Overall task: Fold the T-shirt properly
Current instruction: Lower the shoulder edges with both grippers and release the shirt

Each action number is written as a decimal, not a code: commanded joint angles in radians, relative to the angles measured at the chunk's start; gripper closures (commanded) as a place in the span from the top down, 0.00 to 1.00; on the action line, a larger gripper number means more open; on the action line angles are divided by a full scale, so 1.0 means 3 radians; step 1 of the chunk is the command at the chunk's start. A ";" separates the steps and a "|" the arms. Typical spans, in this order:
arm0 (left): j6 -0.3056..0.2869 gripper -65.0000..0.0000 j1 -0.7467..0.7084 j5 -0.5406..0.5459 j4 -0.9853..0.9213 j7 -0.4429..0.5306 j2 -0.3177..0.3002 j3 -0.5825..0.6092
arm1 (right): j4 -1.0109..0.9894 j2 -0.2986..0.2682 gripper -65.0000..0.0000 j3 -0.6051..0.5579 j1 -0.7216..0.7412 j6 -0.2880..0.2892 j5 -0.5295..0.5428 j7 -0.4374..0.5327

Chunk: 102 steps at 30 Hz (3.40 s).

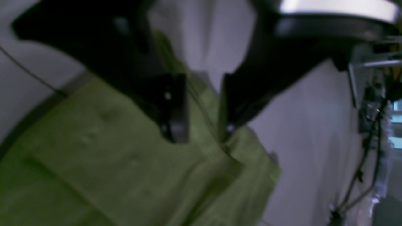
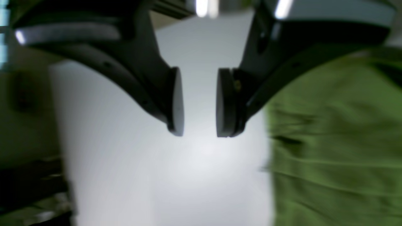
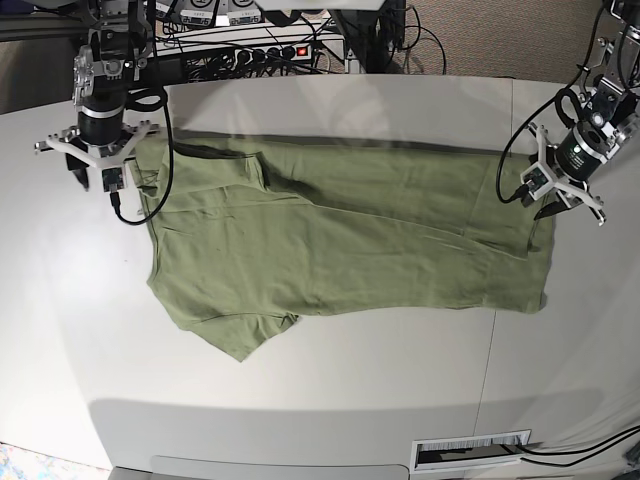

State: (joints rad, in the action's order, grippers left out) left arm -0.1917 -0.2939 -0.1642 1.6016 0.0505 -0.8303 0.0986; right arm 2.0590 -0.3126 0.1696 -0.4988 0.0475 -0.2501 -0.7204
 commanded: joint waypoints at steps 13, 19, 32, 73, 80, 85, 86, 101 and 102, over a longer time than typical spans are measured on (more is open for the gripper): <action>-0.0632 0.00 0.0037 -0.0072 0.0390 -0.0104 -0.0095 -0.0032 | 0.0095 -0.0038 0.00 -0.0776 0.0182 0.0491 -0.0632 0.0118; -0.0724 0.00 0.0039 -0.0332 0.0380 -0.0100 -0.0095 -0.0032 | 0.0089 0.0070 0.00 -0.0843 0.0348 0.0492 -0.0642 0.0136; -0.0905 0.00 0.0225 -0.0769 0.0070 0.0025 -0.0095 -0.0031 | -0.0170 0.0095 0.00 -0.0846 0.0352 0.0805 -0.1144 0.0217; -0.1633 0.00 -0.0582 -0.0988 0.0502 0.0083 -0.0504 -0.0031 | 0.0084 -0.0444 0.00 -0.0553 0.0011 0.1240 -0.0323 -0.0158; -0.1633 0.00 -0.0582 -0.0988 0.0504 0.0085 -0.0504 -0.0031 | -0.0315 -0.0444 0.00 -0.0444 0.0376 0.1373 0.0003 -0.0052; -0.1633 0.00 -0.0581 -0.0988 0.0504 0.0085 -0.0504 -0.0031 | -0.0830 -0.0445 0.00 -0.0453 0.0758 0.1451 0.0422 -0.0465; -0.1633 0.00 -0.0581 -0.0988 0.0504 0.0085 -0.0504 -0.0031 | -0.0888 -0.0445 0.00 -0.0453 0.0815 0.1457 0.0530 -0.0580; -0.1688 0.00 -0.0617 -0.0835 0.0504 0.0093 -0.0632 -0.0031 | -0.0689 -0.0445 0.00 -0.0451 0.0425 0.1621 0.0858 -0.1289; -0.1688 0.00 -0.0646 -0.0837 0.0510 0.0094 -0.0651 -0.0031 | -0.0618 -0.0446 0.00 -0.0450 0.0346 0.1621 0.0855 -0.1292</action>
State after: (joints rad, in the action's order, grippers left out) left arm -0.6743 -0.4789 -0.4065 1.7508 0.0872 -1.0023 0.0906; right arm 1.8828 -0.4431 0.0383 -0.3782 0.5049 -0.0189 -1.0454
